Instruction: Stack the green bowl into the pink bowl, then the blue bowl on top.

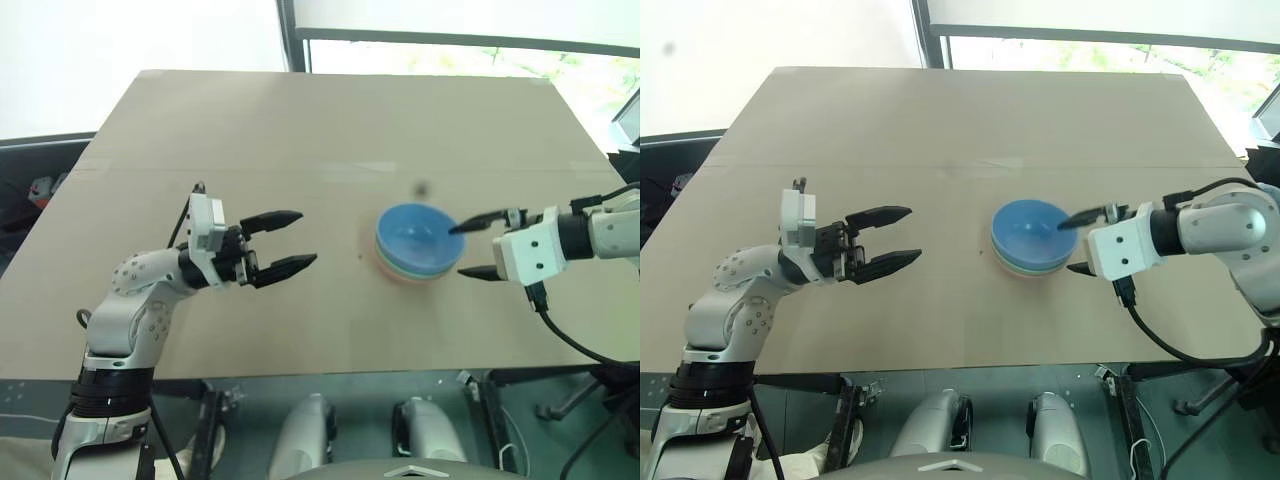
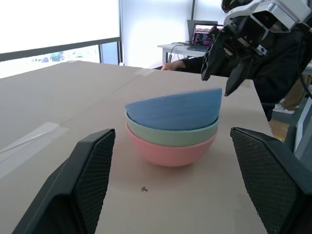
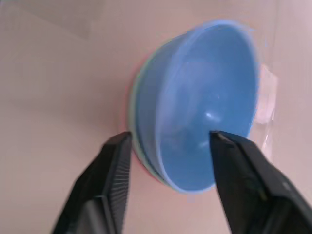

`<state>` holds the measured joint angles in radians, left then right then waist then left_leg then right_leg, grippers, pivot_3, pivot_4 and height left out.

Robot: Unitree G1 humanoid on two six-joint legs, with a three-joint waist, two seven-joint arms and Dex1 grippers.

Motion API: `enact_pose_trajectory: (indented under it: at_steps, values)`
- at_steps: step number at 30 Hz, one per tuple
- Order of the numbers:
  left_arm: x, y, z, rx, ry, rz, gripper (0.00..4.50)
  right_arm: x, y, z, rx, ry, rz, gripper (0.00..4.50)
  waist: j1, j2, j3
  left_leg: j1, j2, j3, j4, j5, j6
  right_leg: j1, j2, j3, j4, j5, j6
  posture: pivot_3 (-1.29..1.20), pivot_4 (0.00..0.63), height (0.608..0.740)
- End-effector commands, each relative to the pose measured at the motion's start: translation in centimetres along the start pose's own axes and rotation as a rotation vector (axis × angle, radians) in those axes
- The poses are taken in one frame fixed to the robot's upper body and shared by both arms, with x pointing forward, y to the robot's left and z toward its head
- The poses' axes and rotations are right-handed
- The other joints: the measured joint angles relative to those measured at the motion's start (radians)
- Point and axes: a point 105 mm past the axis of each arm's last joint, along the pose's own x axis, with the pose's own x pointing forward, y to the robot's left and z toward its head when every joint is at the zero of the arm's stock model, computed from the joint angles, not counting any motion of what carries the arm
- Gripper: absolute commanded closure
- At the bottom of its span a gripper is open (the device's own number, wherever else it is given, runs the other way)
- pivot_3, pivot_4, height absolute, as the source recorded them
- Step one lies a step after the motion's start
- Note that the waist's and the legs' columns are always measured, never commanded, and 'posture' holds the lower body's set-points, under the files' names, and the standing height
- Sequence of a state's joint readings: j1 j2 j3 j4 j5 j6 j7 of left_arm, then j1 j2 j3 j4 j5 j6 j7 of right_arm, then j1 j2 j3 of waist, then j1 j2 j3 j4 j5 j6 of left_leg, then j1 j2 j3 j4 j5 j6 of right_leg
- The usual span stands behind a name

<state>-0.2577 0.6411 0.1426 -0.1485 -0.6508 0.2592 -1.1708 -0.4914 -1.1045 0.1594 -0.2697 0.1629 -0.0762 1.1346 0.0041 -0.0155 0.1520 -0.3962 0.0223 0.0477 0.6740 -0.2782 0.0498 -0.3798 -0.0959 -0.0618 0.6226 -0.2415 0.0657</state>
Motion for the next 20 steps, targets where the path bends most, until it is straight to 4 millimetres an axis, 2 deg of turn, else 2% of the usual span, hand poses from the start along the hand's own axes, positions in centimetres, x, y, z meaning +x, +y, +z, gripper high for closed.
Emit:
enact_pose_trajectory:
  at_steps: [1, 4, 5, 7, 9, 11, 14, 17, 20]
  values:
    - [0.3, -0.4, 0.5, 0.032, 0.007, 0.002, 0.48, -2.0, -2.5, 1.3, 0.078, -0.052, -0.190, 0.68, 0.004, 0.000, 0.000, -0.001, 0.000, 0.000, 0.000, 0.000, 0.000, 0.000, 0.000, 0.000, -0.001, 0.000, 0.000, 0.00, 0.150, 0.740]
    - [0.6, -0.7, 0.5, 0.017, 0.025, 0.041, 0.48, -3.7, -2.8, 0.7, 0.249, -0.065, -0.312, 0.68, 0.014, -0.001, 0.000, -0.002, 0.000, -0.002, -0.001, 0.000, 0.000, 0.000, 0.000, -0.001, -0.001, 0.000, 0.000, 0.00, 0.150, 0.740]
    - [0.5, -0.7, 0.4, 0.025, 0.044, 0.067, 0.48, -4.5, -2.2, 0.5, 0.356, -0.089, -0.311, 0.68, 0.018, -0.001, 0.000, -0.002, 0.000, -0.002, -0.001, 0.000, 0.000, 0.000, -0.001, -0.002, -0.001, 0.000, 0.000, 0.00, 0.150, 0.740]
    - [0.4, -0.9, 0.3, 0.028, 0.069, 0.098, 0.48, -5.6, -1.2, 0.1, 0.493, -0.126, -0.328, 0.15, 0.024, -0.001, 0.000, -0.003, -0.001, -0.003, 0.000, 0.000, 0.001, 0.001, -0.001, -0.003, -0.003, 0.000, 0.000, 0.00, 0.150, 0.740]
    - [-0.2, -1.1, 0.1, 0.033, 0.094, 0.123, 0.48, -6.5, 1.0, -1.7, 0.611, -0.096, -0.343, 0.04, 0.026, -0.001, 0.000, -0.003, -0.001, -0.003, 0.000, -0.001, 0.001, 0.002, -0.002, -0.003, -0.003, 0.000, 0.000, 0.00, 0.150, 0.740]
    - [-1.0, -0.9, -0.3, 0.031, 0.133, 0.162, 0.48, -7.2, 3.2, -3.5, 0.686, -0.045, -0.364, 0.04, 0.030, -0.002, -0.001, -0.001, -0.001, -0.003, 0.000, -0.001, 0.001, 0.003, -0.001, -0.002, -0.003, 0.000, 0.000, 0.00, 0.150, 0.740]
    - [-2.6, -1.0, -0.4, 0.025, 0.189, 0.166, 0.48, -8.8, 5.2, -5.2, 0.772, 0.012, -0.429, 0.04, 0.028, -0.001, -0.001, 0.001, 0.000, -0.001, 0.000, -0.001, 0.001, 0.002, -0.001, 0.000, -0.001, 0.000, 0.000, 0.00, 0.150, 0.740]
    - [-3.6, -1.0, 0.1, 0.010, 0.202, 0.167, 0.48, -10.2, 6.0, -5.5, 0.832, 0.025, -0.473, 0.04, 0.021, 0.000, -0.001, 0.002, 0.000, 0.001, 0.000, -0.001, 0.001, 0.002, 0.000, 0.002, 0.001, 0.000, 0.000, 0.00, 0.150, 0.740]
    - [-4.1, -1.0, 0.5, -0.008, 0.201, 0.174, 0.48, -10.7, 6.2, -5.2, 0.840, 0.028, -0.493, 0.04, 0.014, 0.000, -0.001, 0.003, 0.000, 0.001, 0.000, -0.001, 0.001, 0.002, 0.000, 0.002, 0.001, 0.000, 0.000, 0.00, 0.150, 0.740]
